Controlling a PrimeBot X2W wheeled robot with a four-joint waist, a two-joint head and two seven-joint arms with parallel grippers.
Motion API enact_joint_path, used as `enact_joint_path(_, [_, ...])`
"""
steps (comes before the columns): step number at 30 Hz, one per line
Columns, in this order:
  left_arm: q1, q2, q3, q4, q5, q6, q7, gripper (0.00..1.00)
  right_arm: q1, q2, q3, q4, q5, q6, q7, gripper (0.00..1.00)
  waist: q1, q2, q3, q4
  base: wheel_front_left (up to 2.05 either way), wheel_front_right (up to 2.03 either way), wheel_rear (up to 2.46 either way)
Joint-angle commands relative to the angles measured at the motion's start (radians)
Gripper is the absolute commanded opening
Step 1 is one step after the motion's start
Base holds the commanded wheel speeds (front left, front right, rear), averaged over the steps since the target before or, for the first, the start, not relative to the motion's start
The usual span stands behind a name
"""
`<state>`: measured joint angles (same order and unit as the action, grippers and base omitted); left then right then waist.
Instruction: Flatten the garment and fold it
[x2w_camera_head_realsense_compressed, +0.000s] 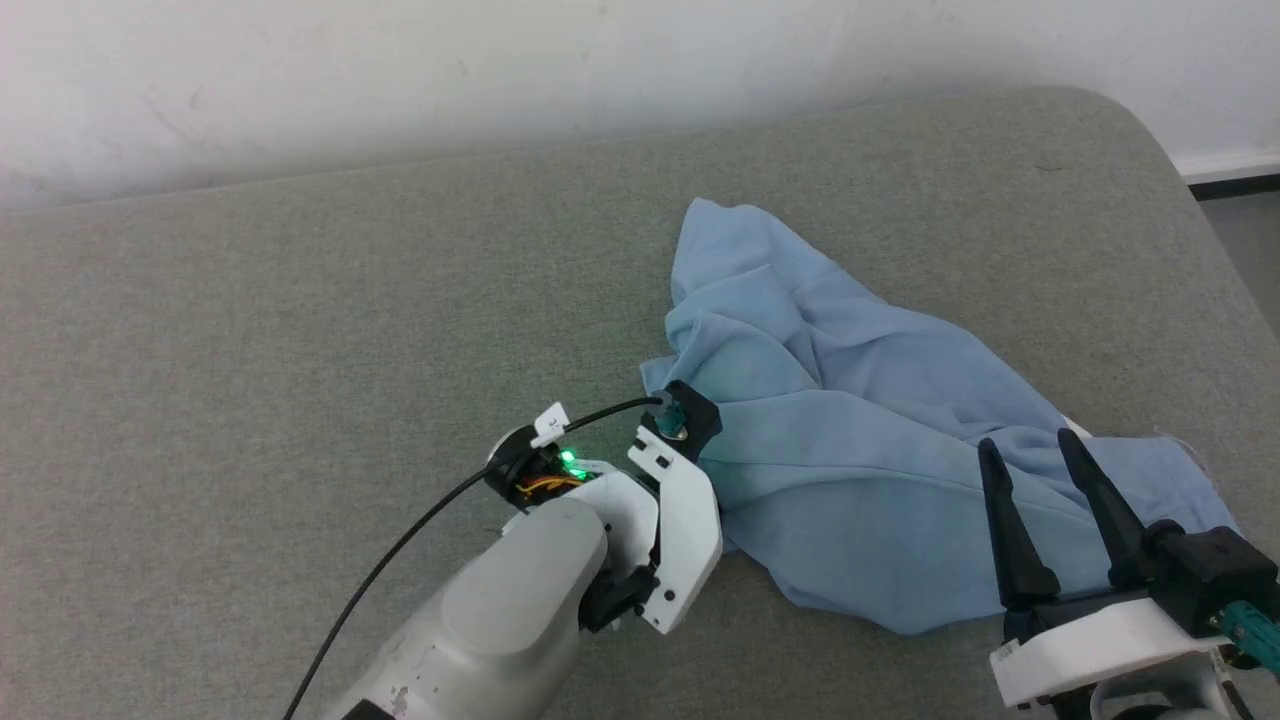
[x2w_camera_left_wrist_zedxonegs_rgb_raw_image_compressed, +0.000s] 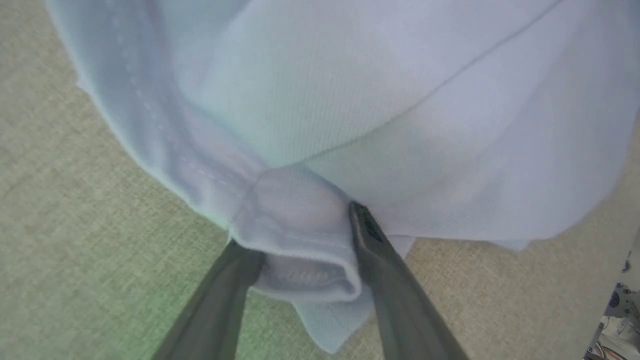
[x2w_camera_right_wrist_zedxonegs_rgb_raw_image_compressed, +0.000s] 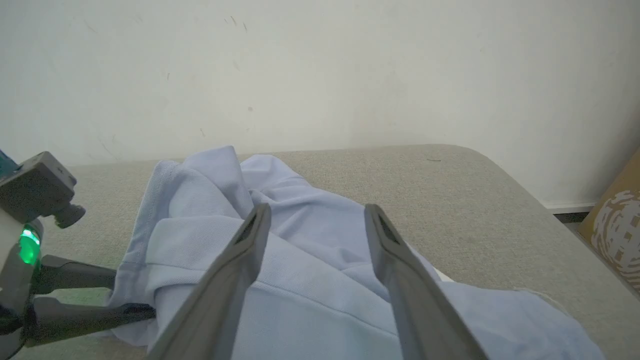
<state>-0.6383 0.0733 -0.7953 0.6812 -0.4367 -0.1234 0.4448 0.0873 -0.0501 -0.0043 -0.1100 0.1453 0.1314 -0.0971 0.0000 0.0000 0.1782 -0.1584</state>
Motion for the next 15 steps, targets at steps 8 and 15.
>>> enact_joint_path(8, [0.015, 0.102, -0.002, -0.018, -0.084, 0.001, -0.102, 0.0, 0.002, 0.0, -0.014, 0.02, 0.023, -0.001, -0.01, 1.0, 0.0, 0.0, -0.033, 0.015, 0.0, 0.0, 0.0])
enact_joint_path(15, [0.176, 0.298, 0.158, -0.291, -0.136, 0.156, -0.217, 0.0, 0.04, 0.0, -0.037, 0.015, 0.033, -0.001, -0.009, 1.0, 0.0, 0.0, -0.085, 0.067, 0.0, 0.0, 0.0])
